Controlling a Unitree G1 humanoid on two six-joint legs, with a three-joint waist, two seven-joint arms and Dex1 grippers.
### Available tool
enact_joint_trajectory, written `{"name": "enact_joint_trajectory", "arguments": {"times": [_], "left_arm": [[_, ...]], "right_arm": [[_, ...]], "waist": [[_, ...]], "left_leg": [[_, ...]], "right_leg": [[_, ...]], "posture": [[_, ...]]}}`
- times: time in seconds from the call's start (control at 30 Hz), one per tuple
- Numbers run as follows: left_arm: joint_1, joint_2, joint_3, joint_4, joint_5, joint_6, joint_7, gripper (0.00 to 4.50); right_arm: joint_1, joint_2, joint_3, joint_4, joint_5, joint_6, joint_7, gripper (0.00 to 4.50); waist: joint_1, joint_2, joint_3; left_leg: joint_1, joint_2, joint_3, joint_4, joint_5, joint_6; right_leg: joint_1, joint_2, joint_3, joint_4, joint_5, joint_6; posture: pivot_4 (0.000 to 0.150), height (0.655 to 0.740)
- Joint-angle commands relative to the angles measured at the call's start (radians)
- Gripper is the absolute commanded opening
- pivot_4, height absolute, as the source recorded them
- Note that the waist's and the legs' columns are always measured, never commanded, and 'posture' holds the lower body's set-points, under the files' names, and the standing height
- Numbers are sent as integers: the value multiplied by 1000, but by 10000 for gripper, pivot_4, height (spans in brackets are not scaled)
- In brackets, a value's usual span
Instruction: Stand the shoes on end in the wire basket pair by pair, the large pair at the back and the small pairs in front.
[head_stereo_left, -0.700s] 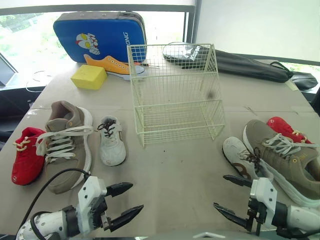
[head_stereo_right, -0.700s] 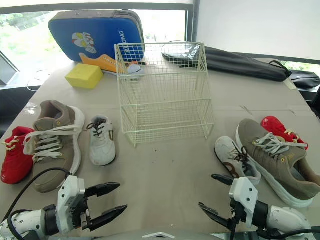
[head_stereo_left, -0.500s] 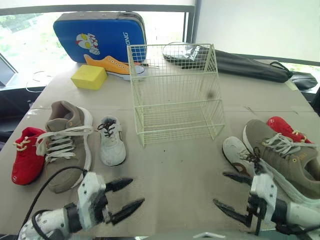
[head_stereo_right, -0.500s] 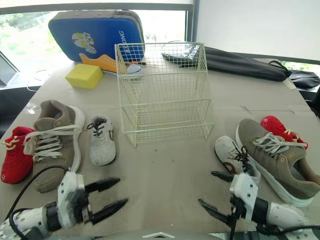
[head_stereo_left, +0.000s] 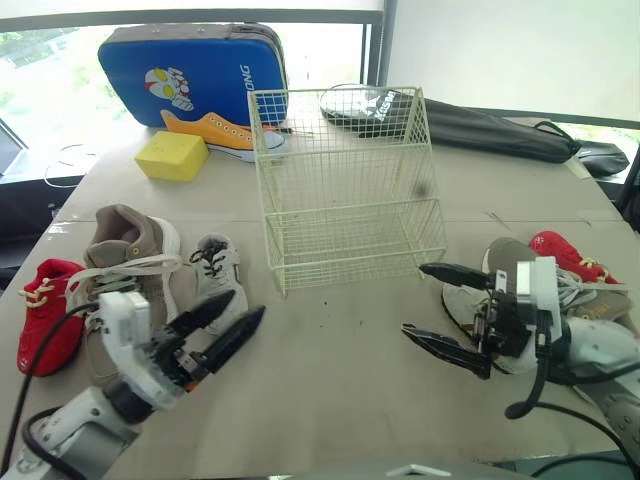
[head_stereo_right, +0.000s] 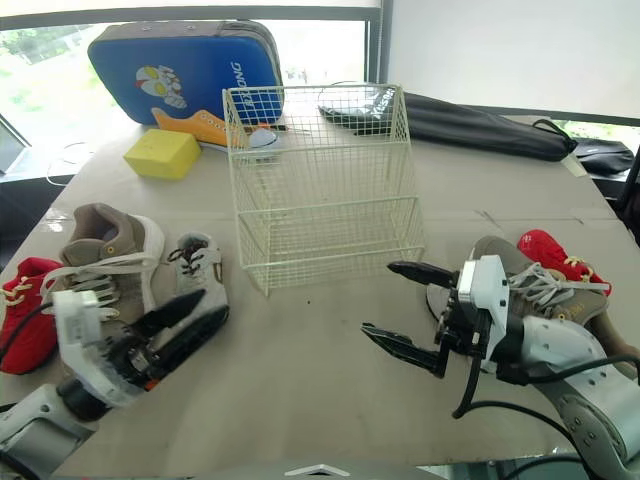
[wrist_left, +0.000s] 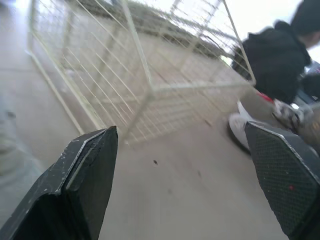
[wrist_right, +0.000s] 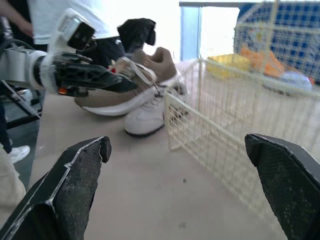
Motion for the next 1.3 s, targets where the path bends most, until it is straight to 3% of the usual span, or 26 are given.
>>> {"name": "enact_joint_trajectory", "arguments": {"times": [0.03, 0.13, 0.2, 0.3, 0.4, 0.53, 0.63, 0.8, 0.9, 1.07, 1.13, 1.17, 1.3], "left_arm": [[3, 12, 84, -51, -87, -8, 145, 44054], [17, 37, 140, -76, -191, -10, 270, 44054], [33, 50, 156, -106, -188, -17, 275, 44054], [85, 85, 156, -178, -205, -25, 100, 44054], [162, 164, 147, -232, -68, -24, -135, 44054], [226, 245, 226, -221, -65, -31, -364, 44054], [220, 287, 280, -181, -42, -35, -468, 44054], [150, 314, 275, -155, -39, -28, -466, 44054], [114, 304, 226, -162, -5, -27, -440, 45000], [96, 273, 186, -167, 33, -33, -413, 45000], [93, 262, 175, -166, 43, -36, -409, 45000], [91, 258, 171, -167, 47, -36, -408, 45000], [70, 247, 125, -160, 69, -38, -400, 45000]], "right_arm": [[-70, -4, 9, 16, 18, -2, 43, 45000], [-125, -4, 27, 71, 6, -20, 109, 45000], [-162, -8, 53, 123, -49, -28, 128, 45000], [-233, -47, 79, 187, -146, -32, 152, 45000], [-315, -128, 105, 242, -227, -28, 213, 45000], [-461, -173, 176, 341, -333, -66, 304, 45000], [-575, -191, 275, 433, -450, -59, 356, 45000], [-705, -140, 373, 576, -545, -56, 419, 45000], [-747, -117, 431, 670, -638, -121, 440, 36815], [-753, -115, 437, 686, -660, -122, 487, 14146], [-747, -123, 426, 639, -640, -39, 495, 3620], [-744, -127, 420, 621, -632, -9, 498, 482], [-701, -170, 365, 426, -550, 257, 467, 482]], "waist": [[3, 0, 0], [4, 0, 0], [1, 0, 0], [-2, 0, 0], [-1, 0, 0], [-4, 0, 0], [-5, 3, 1], [-3, 2, 1], [-3, 2, 1], [-1, 1, 1], [-1, 1, 1], [-1, 1, 1], [1, 2, 1]], "left_leg": [[0, 0, -1, 0, 0, 0], [0, -1, -1, 0, 0, 0], [0, -1, 0, 0, 0, 0], [1, -2, 3, 0, 0, 0], [1, -3, 5, 1, 0, 0], [1, -2, 6, 1, 0, 0], [1, 0, 6, 1, 0, 0], [1, 0, 5, 1, 0, 0], [1, -1, 6, 1, 0, 0], [0, -2, 5, 0, 1, -1], [0, -2, 5, 0, 0, -1], [0, -2, 5, 0, 0, 0], [0, -2, 4, 0, 0, 0]], "right_leg": [[0, 0, 0, 0, 0, 0], [0, 1, 0, 0, 0, 0], [0, 1, 0, 0, 0, 0], [0, 2, 0, 0, 0, 0], [0, 3, 0, 0, 1, -2], [-1, 4, 0, 1, 0, 0], [-1, 6, 0, 1, 0, -1], [-1, 6, 0, 0, 0, -1], [-1, 6, 1, -1, 3, -5], [-1, 6, 1, -1, 3, -6], [-1, 6, 2, -1, 3, -6], [-1, 5, 2, -1, 3, -5], [-1, 5, 1, 0, 3, -5]], "posture": [[1500, 7400], [1500, 7400], [1500, 7400], [1500, 7400], [1500, 7400], [1500, 7400], [1500, 7400], [1500, 7400], [1500, 7400], [1500, 7400], [1500, 7400], [1500, 7400], [1500, 7400]]}}
